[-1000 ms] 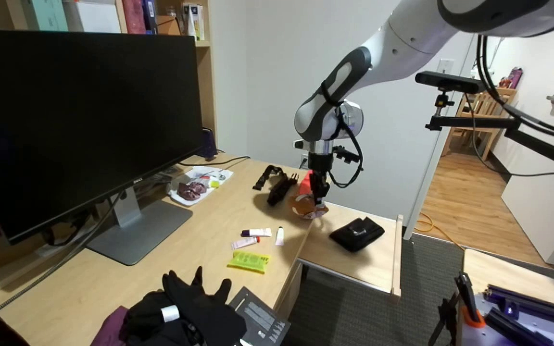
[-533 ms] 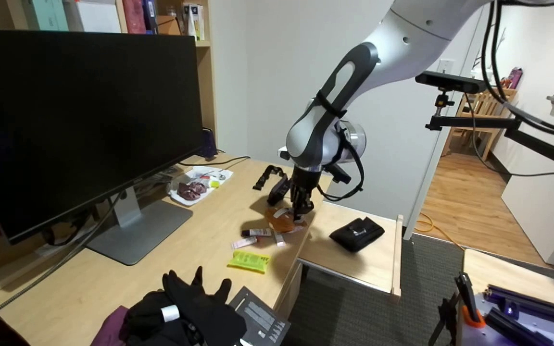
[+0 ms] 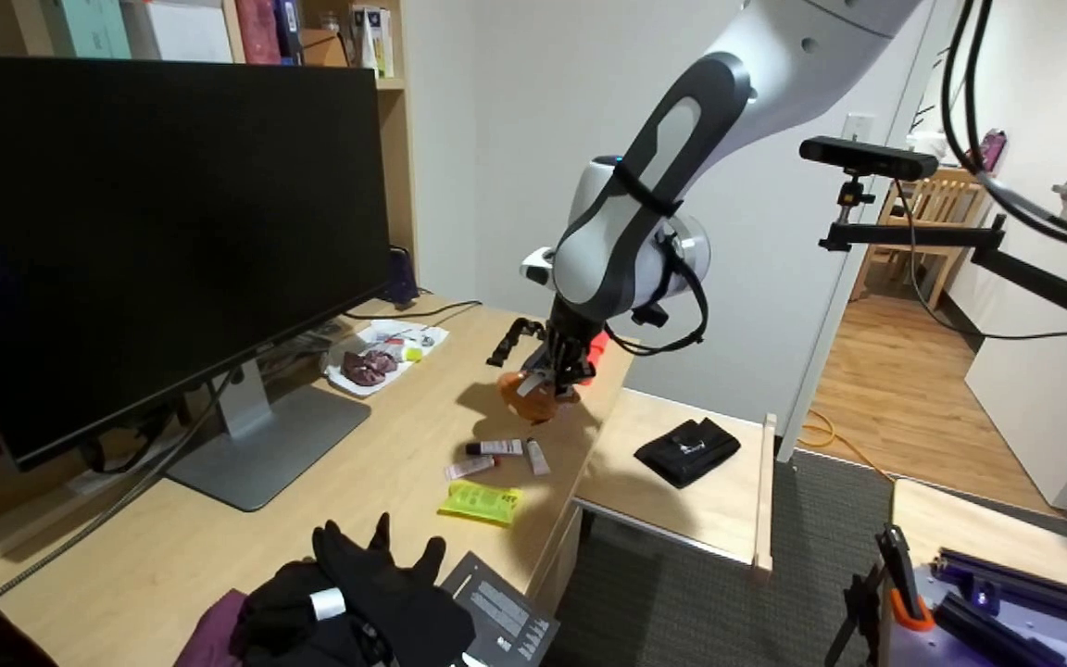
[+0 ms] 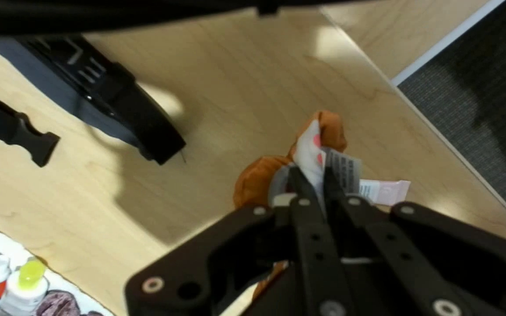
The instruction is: Move the orange packet from the sliding tray to the computer monitor base
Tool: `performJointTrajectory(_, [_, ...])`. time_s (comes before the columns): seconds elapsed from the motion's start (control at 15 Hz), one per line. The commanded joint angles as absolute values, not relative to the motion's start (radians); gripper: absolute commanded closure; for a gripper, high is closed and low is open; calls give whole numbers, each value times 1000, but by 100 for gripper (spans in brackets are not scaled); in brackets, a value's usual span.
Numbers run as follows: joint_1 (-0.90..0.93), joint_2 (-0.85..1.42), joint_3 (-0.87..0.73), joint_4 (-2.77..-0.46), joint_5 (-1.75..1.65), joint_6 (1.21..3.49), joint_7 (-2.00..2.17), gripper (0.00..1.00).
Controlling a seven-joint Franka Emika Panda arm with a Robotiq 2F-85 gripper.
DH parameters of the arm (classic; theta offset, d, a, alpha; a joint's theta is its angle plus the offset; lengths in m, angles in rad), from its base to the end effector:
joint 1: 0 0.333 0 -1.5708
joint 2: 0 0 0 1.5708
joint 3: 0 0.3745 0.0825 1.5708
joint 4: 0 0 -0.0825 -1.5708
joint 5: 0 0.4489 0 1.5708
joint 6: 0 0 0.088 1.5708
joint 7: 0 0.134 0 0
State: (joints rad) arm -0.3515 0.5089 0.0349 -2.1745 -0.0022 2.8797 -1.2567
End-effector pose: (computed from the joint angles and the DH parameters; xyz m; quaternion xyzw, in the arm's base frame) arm 0.6080 -0.1986 0.1397 0.8881 0.4489 0.0749 0.0639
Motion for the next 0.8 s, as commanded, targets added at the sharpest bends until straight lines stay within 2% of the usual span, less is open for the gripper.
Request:
performJointTrajectory(0.0, [-323,494,-3,-2168,-57,2853,-1184,93])
performJointTrajectory(0.27, [-312,492,-9,-2163,-70,2839,-1161,94])
performJointTrajectory(0.33, [-270,508,-63,-2142,-108,2802,-1115,94])
performJointTrajectory(0.73, [-223,540,-77,-1953,-127,2567,-1016,93])
